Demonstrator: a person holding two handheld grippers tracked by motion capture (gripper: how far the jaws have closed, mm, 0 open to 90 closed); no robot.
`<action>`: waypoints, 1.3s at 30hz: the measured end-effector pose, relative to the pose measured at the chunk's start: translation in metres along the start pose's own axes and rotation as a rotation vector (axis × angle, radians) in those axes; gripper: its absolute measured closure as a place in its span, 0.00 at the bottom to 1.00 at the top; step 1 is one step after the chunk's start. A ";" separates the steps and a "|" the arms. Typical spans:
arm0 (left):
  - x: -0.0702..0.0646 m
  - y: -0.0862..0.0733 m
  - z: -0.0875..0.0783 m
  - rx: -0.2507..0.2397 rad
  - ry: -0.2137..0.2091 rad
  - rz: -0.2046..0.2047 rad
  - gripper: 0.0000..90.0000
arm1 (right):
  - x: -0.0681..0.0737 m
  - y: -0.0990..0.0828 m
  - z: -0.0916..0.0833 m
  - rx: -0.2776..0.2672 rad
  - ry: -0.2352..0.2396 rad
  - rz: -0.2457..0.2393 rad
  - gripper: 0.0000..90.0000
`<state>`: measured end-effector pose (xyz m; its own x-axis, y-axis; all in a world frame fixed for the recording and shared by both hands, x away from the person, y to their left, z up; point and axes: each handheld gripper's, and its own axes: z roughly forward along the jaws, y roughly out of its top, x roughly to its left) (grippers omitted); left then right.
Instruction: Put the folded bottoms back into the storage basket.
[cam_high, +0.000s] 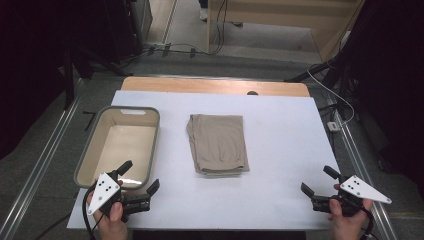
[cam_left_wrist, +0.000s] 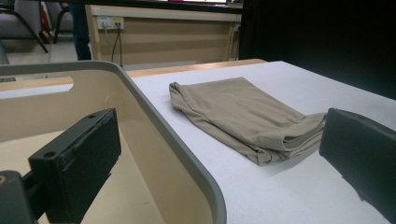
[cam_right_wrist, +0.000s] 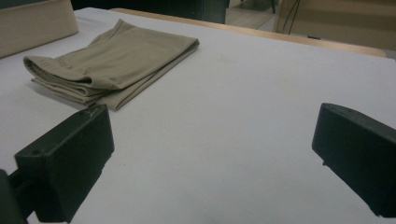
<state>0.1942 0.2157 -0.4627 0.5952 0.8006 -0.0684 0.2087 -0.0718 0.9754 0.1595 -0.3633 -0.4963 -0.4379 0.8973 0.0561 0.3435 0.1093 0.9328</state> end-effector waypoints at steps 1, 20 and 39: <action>0.000 0.001 0.000 -0.002 0.002 -0.004 0.00 | 0.000 0.000 0.000 0.000 0.001 0.001 0.00; -0.040 0.039 0.015 -0.011 -0.086 0.058 0.00 | 0.003 0.001 0.001 -0.001 0.011 -0.002 0.00; -0.067 0.072 0.077 0.091 -0.198 0.028 0.00 | 0.007 0.002 0.002 0.002 0.034 -0.014 0.00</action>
<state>0.2289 0.1105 -0.4043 0.7407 0.6657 -0.0903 0.2539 -0.1529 0.9551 0.1591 -0.3559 -0.4946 -0.4704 0.8807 0.0554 0.3386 0.1222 0.9330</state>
